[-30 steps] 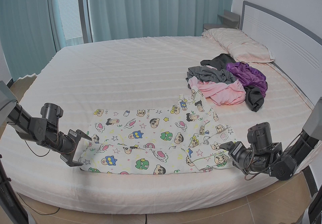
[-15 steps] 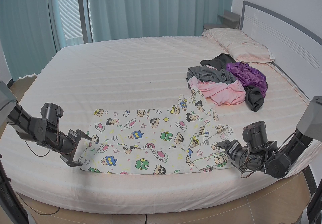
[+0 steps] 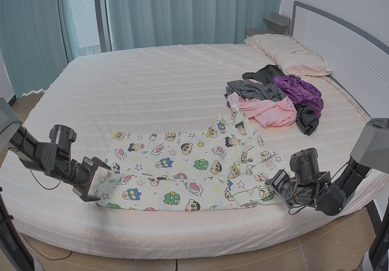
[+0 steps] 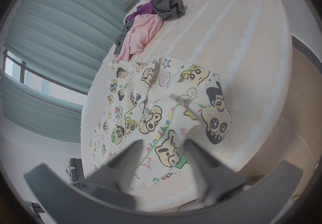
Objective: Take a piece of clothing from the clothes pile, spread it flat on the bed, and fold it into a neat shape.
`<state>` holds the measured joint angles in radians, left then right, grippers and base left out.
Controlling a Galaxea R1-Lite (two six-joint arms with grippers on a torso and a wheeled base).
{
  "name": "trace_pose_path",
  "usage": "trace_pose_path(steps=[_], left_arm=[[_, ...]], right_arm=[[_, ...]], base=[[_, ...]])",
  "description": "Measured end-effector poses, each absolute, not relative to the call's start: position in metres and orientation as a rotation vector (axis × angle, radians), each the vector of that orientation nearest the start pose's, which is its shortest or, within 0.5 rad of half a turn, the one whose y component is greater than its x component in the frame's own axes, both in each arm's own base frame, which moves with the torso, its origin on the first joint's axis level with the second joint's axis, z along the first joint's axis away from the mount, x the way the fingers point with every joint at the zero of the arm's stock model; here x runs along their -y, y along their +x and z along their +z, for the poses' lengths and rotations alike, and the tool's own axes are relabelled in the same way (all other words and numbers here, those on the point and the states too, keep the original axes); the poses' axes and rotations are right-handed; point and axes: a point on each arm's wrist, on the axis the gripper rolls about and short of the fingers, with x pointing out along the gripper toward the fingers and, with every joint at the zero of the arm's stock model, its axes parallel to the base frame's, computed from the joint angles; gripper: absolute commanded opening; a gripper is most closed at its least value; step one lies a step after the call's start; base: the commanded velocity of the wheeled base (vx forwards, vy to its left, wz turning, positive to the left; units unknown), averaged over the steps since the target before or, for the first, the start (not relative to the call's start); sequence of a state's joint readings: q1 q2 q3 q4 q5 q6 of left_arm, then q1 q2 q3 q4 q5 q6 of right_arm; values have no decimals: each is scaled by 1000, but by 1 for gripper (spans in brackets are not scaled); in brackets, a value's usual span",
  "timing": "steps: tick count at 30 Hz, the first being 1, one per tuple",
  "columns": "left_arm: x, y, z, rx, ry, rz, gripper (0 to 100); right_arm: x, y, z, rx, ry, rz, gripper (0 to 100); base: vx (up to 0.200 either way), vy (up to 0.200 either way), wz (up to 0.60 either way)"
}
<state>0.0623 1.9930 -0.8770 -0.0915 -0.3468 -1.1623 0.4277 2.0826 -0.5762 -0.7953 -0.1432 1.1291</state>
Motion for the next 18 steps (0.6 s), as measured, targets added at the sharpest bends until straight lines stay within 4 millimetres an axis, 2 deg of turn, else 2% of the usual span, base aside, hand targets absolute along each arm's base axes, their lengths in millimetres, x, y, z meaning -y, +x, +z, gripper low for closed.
trace_pose_path(steps=[9,18], left_arm=[[-12,320,64,-1058,-1257,361,100],[-12,320,64,-1058,-1257,362,100]], right_arm=[[-124,277,24,-763,863,-144,0],[-128,259,42,-790,837,-116,0]], base=[[0,0,0],[0,0,0]])
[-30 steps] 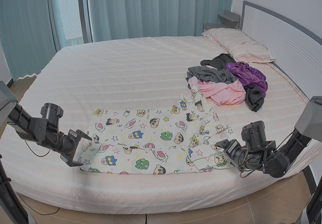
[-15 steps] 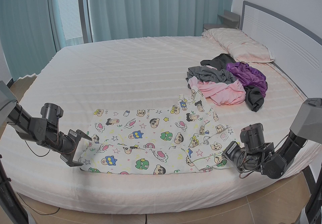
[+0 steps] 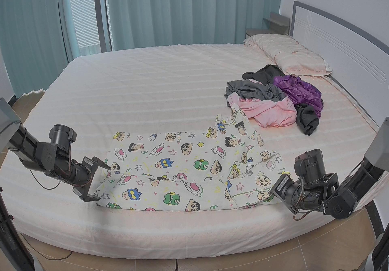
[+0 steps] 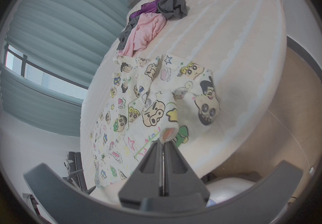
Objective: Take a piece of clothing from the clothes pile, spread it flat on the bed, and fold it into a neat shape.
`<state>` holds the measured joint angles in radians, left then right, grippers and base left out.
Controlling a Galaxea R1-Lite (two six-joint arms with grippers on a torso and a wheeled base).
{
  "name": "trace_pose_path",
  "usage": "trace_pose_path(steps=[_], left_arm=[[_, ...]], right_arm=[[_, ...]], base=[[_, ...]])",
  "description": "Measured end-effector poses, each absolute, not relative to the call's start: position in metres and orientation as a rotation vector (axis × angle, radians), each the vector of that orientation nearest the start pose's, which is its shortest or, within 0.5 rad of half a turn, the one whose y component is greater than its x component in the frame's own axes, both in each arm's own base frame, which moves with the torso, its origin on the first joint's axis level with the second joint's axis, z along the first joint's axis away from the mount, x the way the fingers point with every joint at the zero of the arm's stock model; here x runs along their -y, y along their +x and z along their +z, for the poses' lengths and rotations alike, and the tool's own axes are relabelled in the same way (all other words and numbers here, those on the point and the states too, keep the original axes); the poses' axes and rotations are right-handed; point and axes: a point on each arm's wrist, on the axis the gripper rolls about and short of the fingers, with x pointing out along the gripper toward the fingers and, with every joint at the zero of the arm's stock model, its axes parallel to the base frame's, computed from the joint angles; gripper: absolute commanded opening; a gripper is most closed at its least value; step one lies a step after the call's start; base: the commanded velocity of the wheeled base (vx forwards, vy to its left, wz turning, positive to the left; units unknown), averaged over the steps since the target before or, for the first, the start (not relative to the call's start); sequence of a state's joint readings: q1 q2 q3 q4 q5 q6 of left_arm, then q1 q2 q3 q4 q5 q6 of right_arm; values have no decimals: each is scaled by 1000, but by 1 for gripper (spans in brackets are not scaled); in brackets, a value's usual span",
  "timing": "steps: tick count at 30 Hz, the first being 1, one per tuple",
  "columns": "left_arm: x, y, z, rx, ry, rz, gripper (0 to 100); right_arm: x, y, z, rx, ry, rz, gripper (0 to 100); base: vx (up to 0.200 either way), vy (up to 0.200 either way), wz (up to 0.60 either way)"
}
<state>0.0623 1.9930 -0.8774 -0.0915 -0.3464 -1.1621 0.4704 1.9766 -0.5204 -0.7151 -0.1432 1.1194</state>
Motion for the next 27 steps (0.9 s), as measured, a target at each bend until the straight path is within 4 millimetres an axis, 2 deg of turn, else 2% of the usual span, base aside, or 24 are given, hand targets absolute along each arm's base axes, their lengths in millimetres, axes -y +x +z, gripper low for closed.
trace_pose_path(steps=[5,15,16,22,27], left_arm=[[-12,320,63,-1058,-1257,361,100],[-12,320,63,-1058,-1257,362,100],[-12,320,63,-1058,-1257,361,100],[-12,320,63,-1057,-1256,363,100],[-12,320,63,-1057,-1256,363,100]], right_arm=[[-132,248,57,-798,826,-88,0],[-130,238,48,-835,806,-101,0],[-130,237,47,-837,804,-100,100],[-134,225,41,-881,770,-91,100],[-135,223,43,-882,752,-77,100]], base=[[0,0,0],[0,0,0],[0,0,0],[0,0,0],[0,0,0]])
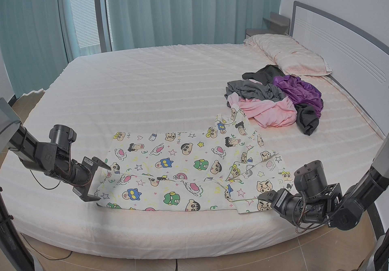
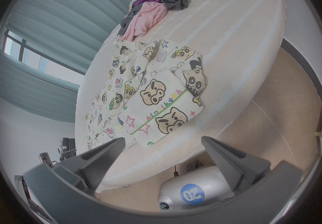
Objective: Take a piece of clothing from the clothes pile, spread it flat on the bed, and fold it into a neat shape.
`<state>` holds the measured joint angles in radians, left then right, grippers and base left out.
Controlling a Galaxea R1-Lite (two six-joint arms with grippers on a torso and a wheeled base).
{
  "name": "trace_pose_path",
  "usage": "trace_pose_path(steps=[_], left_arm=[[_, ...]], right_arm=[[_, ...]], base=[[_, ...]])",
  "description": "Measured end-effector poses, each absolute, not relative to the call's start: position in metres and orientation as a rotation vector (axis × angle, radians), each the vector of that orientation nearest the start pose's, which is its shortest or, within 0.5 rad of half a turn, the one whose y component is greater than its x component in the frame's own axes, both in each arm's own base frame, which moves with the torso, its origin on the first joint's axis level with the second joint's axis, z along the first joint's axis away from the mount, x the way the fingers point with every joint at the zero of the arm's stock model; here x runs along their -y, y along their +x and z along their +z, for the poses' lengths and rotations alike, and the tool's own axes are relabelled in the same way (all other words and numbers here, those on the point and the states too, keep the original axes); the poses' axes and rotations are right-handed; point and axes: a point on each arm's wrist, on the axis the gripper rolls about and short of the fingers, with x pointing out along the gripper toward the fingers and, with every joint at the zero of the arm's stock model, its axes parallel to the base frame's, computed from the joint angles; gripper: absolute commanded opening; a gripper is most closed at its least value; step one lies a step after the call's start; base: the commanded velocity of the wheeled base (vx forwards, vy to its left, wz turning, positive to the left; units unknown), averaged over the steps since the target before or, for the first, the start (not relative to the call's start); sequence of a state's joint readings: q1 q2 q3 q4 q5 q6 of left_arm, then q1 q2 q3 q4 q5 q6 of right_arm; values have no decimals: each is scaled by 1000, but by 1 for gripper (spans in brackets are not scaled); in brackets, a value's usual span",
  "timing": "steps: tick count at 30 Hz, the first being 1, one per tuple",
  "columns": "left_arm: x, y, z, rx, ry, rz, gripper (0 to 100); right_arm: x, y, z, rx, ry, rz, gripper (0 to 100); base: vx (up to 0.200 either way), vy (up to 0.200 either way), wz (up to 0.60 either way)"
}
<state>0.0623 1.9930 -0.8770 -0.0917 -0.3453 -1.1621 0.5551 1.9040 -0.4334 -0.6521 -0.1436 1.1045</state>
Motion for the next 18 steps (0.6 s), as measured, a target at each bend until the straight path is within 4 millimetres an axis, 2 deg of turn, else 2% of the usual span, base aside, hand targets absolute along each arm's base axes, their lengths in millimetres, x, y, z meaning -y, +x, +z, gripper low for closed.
trace_pose_path(steps=[4,10,18], left_arm=[[-12,320,63,-1058,-1256,363,100],[-12,320,63,-1057,-1256,363,100],[-12,320,64,-1057,-1256,362,100]], right_arm=[[-139,231,48,-861,748,-45,100],[-156,253,53,-848,777,34,100],[-183,287,44,-866,768,94,100]], base=[[0,0,0],[0,0,0],[0,0,0]])
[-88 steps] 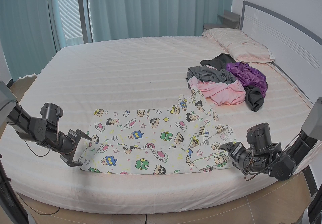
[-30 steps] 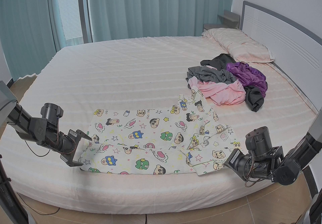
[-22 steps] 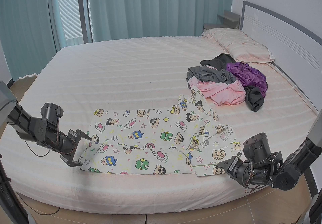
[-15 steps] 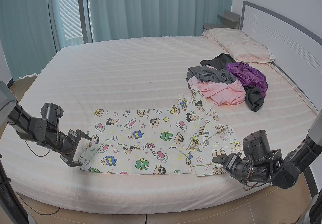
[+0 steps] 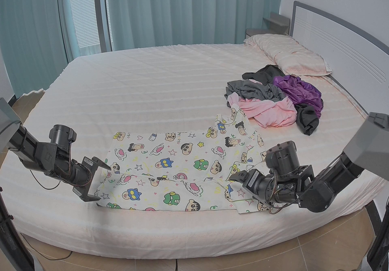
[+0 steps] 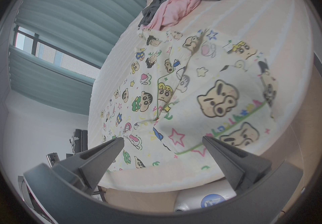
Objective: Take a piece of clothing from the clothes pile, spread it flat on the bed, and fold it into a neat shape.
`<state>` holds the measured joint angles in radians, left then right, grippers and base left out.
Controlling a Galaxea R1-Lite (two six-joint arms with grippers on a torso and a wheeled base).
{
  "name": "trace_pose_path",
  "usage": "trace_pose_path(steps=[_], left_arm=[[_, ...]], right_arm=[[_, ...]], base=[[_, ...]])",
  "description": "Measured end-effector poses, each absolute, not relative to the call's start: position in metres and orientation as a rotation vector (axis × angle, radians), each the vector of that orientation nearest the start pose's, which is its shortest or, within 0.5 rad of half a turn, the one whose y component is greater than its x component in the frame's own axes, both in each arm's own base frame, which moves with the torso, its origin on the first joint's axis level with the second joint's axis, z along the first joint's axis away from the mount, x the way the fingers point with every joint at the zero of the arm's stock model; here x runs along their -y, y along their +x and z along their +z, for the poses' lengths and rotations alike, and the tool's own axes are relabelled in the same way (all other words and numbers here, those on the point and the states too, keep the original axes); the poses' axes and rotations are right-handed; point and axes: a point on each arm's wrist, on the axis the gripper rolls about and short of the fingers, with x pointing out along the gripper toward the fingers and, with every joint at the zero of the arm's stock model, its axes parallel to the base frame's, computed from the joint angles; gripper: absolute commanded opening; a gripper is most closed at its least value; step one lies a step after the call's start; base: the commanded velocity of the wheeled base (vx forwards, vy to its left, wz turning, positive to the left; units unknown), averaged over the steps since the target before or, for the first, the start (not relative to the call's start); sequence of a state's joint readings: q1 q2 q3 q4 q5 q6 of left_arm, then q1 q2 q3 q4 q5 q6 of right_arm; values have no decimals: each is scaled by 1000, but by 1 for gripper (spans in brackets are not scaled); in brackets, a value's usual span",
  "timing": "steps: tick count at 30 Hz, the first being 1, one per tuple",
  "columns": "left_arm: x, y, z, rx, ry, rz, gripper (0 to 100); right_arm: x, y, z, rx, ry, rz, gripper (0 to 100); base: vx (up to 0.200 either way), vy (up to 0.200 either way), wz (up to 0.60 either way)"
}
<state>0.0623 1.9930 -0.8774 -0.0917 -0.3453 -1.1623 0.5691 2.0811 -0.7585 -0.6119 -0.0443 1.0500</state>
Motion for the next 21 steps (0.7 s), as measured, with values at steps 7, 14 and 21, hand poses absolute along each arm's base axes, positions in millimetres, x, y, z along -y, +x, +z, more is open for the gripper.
trace_pose_path(steps=[7,14,21], left_arm=[[-12,320,64,-1058,-1257,362,100],[-12,320,65,-1056,-1261,357,100],[-12,318,74,-1031,-1260,338,100]], right_arm=[[-188,315,26,-872,758,82,100],[-181,328,22,-853,760,65,100],[-176,323,52,-787,732,121,100]], base=[[0,0,0],[0,0,0],[29,0,0]])
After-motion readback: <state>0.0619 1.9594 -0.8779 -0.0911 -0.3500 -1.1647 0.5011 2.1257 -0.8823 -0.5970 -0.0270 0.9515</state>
